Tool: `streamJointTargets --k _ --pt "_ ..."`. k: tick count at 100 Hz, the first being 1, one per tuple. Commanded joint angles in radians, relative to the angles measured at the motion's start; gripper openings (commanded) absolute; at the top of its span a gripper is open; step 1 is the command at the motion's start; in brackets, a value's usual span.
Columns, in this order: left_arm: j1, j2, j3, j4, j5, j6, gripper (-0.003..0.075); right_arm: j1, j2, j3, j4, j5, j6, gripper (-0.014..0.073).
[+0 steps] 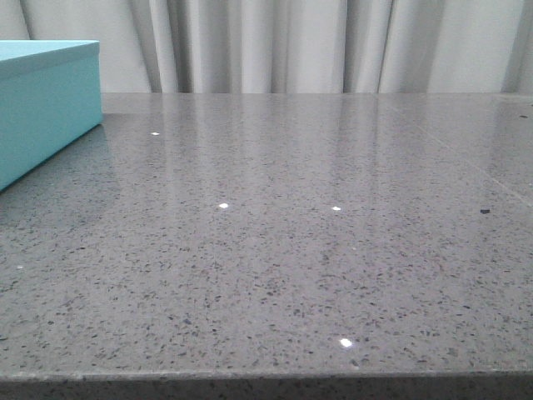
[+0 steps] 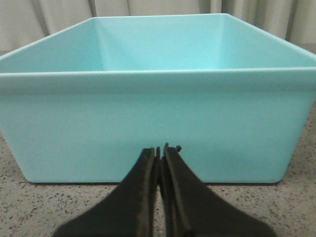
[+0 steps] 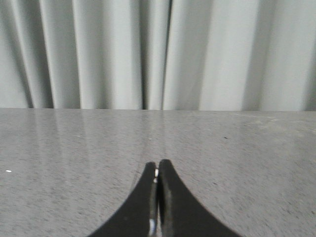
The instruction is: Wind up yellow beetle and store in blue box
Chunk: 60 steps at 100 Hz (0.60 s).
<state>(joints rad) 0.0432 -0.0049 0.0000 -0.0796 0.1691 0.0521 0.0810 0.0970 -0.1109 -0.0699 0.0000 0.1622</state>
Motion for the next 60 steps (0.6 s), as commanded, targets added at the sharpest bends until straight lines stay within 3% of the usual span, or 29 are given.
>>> streamJointTargets --k 1,19,33,60 --pt "-0.003 -0.033 0.021 -0.002 -0.069 -0.01 -0.0018 -0.039 -0.03 0.028 -0.012 -0.105 -0.006 -0.006" --pt "-0.003 -0.033 0.021 -0.002 -0.069 -0.01 -0.0018 -0.059 -0.115 0.127 -0.012 -0.095 -0.006 -0.006" --pt "-0.003 -0.031 0.021 -0.002 -0.069 -0.01 -0.0018 -0.059 -0.129 0.124 -0.012 0.006 -0.006 -0.006" --pt "-0.003 -0.031 0.021 -0.002 -0.069 -0.01 -0.0018 -0.059 -0.129 0.124 -0.012 0.012 -0.006 -0.006"
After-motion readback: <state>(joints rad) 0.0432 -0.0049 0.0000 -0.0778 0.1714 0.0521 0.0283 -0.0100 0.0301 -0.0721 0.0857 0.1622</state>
